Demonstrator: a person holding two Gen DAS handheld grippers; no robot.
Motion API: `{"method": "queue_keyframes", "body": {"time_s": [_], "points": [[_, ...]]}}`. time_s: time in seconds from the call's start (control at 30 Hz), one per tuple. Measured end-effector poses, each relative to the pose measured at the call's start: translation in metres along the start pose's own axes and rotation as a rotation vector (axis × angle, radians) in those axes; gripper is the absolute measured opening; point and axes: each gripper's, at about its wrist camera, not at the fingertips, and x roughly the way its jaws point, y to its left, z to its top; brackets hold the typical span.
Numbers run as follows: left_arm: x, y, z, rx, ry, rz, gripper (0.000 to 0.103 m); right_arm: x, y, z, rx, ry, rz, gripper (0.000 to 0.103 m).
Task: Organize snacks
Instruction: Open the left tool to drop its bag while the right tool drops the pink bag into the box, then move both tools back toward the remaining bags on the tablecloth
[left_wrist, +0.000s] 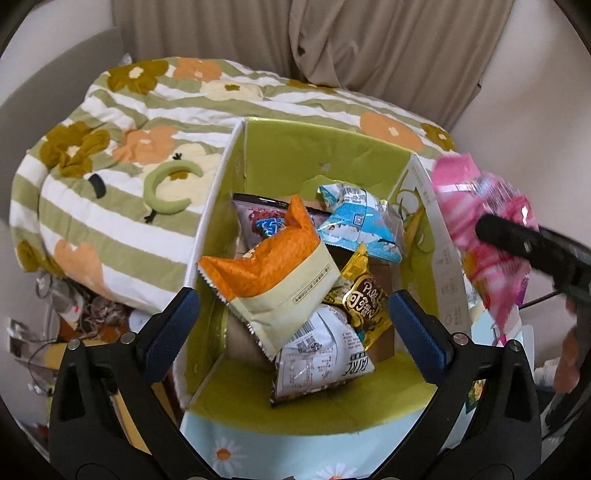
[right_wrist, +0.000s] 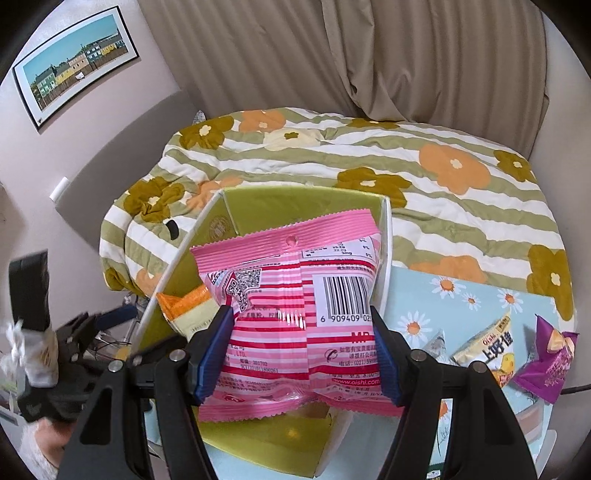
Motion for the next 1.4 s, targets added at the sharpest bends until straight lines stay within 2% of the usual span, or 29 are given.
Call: {"method": "queue_keyframes", "body": {"time_s": [0.2, 0.43, 0.5, 0.53, 0.57, 0.7, 1.0, 1.27, 1.4], "points": [[-0.008, -0.001, -0.003, -0.012, -0.014, 0.031, 0.102, 0.018, 0.002, 0.027, -0.016, 0.023, 0.035, 0.066], [-0.001, -0.001, -0.006, -0.01, 0.005, 0.059, 0.102, 0.068, 0.011, 0.05, -0.027, 0.08, 0.077, 0.068], [0.002, 0.0, -0.007, -0.011, 0.015, 0.06, 0.102, 0.077, 0.014, 0.051, -0.033, 0.071, 0.09, 0.082], [0.004, 0.0, -0.008, -0.01, 0.019, 0.061, 0.102, 0.079, 0.015, 0.05, -0.033, 0.067, 0.092, 0.097], [0.004, 0.0, -0.009, -0.01, 0.022, 0.06, 0.102, 0.078, 0.016, 0.049, -0.031, 0.056, 0.1, 0.101], [0.006, 0.0, -0.013, -0.012, 0.031, 0.05, 0.102, 0.068, 0.016, 0.038, -0.047, 0.014, 0.12, 0.101], [-0.01, -0.007, -0.015, 0.016, 0.004, 0.03, 0.102, 0.035, 0.018, 0.023, -0.071, -0.023, 0.099, 0.101], [-0.043, -0.019, -0.021, 0.056, -0.042, -0.013, 0.102, -0.017, 0.017, 0.003, -0.036, -0.076, 0.047, 0.101], [-0.057, -0.036, -0.029, 0.101, -0.069, -0.065, 0.102, -0.052, 0.006, -0.013, -0.01, -0.108, -0.007, 0.101]]}}
